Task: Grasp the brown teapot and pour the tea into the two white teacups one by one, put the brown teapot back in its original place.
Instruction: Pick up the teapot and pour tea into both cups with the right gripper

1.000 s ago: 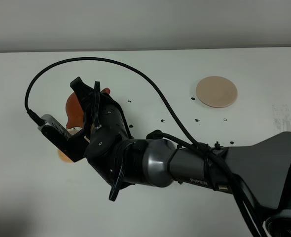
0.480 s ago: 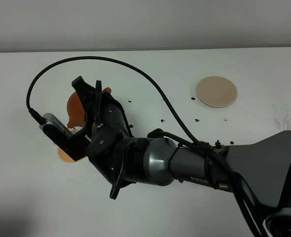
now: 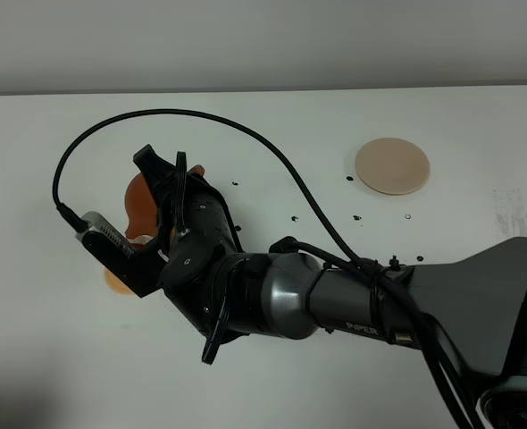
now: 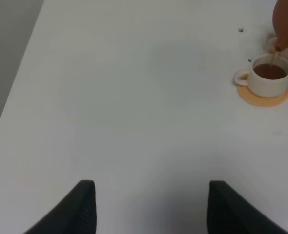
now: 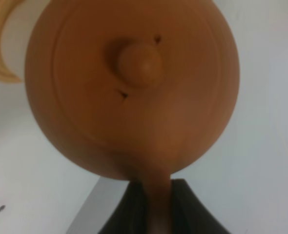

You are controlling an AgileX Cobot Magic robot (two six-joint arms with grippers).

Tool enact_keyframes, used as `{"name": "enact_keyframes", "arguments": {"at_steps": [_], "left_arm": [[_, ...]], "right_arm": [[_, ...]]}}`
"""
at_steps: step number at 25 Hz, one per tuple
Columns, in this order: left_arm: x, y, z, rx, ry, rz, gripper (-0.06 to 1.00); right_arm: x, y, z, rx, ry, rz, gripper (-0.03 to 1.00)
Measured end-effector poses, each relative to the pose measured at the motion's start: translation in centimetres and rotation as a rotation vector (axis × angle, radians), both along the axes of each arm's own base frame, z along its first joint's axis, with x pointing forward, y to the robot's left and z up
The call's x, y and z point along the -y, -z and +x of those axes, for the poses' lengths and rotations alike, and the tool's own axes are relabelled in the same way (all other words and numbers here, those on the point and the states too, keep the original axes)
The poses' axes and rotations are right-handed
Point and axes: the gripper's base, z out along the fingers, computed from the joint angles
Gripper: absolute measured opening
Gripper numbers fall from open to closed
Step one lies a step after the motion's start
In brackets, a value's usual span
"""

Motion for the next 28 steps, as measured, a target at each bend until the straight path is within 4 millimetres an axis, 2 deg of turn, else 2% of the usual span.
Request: {"name": "enact_keyframes", "arguments": {"at_steps": [6, 28], "left_arm": [[0.00, 0.00, 0.00, 0.000, 0.000, 0.000, 0.50], [0.00, -0.01, 0.00, 0.001, 0.000, 0.000, 0.50]], "right_arm": [[0.13, 0.59, -0.22, -0.016, -0.019, -0.014, 0.09], [-0.13, 0.24, -0.12, 0.036, -0.064, -0.044, 0.09]]}}
